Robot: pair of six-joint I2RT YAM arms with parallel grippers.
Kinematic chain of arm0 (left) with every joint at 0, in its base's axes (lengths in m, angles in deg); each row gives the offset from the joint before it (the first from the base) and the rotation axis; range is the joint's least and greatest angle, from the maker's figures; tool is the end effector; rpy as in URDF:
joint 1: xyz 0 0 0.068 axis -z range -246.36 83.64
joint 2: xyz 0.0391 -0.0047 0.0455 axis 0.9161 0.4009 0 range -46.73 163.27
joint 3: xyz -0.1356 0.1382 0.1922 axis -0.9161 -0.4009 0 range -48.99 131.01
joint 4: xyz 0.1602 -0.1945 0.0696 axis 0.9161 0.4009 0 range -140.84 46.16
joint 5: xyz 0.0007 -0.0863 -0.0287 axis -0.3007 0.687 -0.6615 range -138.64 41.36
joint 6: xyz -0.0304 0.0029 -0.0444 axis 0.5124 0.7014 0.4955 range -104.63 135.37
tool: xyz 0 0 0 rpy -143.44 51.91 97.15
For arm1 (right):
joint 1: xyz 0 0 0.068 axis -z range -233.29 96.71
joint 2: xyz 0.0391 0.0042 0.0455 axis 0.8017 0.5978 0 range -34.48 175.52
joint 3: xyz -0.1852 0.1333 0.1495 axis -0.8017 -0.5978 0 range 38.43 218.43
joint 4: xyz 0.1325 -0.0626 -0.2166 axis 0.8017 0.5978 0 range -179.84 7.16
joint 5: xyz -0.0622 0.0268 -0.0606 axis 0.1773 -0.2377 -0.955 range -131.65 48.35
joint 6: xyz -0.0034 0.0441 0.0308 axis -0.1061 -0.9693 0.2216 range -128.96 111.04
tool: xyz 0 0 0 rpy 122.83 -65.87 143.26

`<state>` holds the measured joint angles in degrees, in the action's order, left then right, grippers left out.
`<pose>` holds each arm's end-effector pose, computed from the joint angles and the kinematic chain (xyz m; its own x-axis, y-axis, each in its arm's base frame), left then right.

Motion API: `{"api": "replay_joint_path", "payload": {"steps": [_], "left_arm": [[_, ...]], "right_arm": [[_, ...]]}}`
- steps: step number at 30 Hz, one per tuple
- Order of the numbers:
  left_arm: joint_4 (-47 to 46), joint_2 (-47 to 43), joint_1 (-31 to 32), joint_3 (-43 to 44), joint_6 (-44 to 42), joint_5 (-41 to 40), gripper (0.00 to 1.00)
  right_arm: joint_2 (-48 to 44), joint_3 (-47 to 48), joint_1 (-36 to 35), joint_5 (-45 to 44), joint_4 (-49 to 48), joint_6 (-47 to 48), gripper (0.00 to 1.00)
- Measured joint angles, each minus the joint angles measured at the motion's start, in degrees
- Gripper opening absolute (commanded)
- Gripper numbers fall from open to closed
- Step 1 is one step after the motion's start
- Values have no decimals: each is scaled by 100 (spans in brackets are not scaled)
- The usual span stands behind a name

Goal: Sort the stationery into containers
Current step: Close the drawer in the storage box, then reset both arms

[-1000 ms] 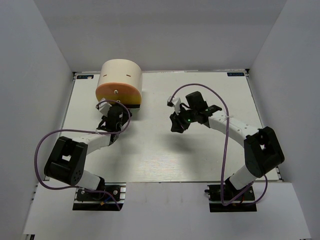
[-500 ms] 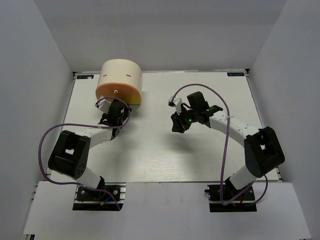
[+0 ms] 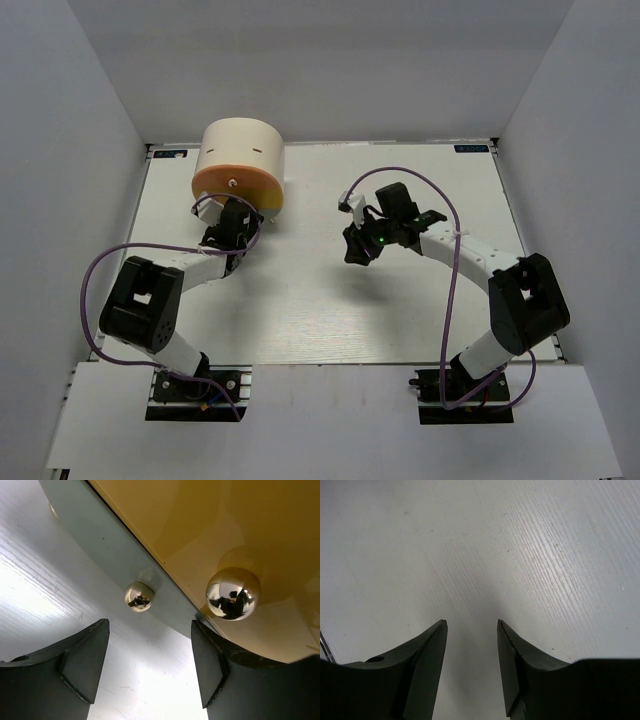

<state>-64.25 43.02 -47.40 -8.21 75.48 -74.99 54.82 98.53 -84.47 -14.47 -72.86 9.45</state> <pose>0.2992 -0.0862 0.1705 -0.2306 -0.7423 -0.6291 -0.5020 0.6446 -0.5766 0.2766 0.1864 0.2341 -0.3547 -0.5431 -0.7611 -0.8887 0.4487 0.0939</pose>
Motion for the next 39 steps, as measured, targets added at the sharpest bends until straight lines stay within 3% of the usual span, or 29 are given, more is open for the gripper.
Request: {"api": "replay_joint_path", "payload": {"steps": [5, 11, 15, 19, 25, 39], "left_arm": [[-37, -181, -2, -162, 24, 144, 83], [11, -1189, 2, -1156, -125, 557, 89], [87, -1961, 2, -1576, -341, 881, 92], [249, -2612, 2, -1744, -549, 1202, 95], [702, -3132, 2, -1759, -791, 1812, 100], [1991, -4817, 9, -1539, -1633, 2365, 100]], "right_arm": [[0, 9, 11, -4, 7, 7, 51], [-22, 470, 44, -26, 15, 20, 54], [-358, 658, 44, -52, -619, -24, 72], [-660, 772, 44, -111, -1099, -35, 81], [-450, 907, 61, -302, -1051, -96, 90], [-616, 586, 280, -1843, -352, -713, 90]]}}
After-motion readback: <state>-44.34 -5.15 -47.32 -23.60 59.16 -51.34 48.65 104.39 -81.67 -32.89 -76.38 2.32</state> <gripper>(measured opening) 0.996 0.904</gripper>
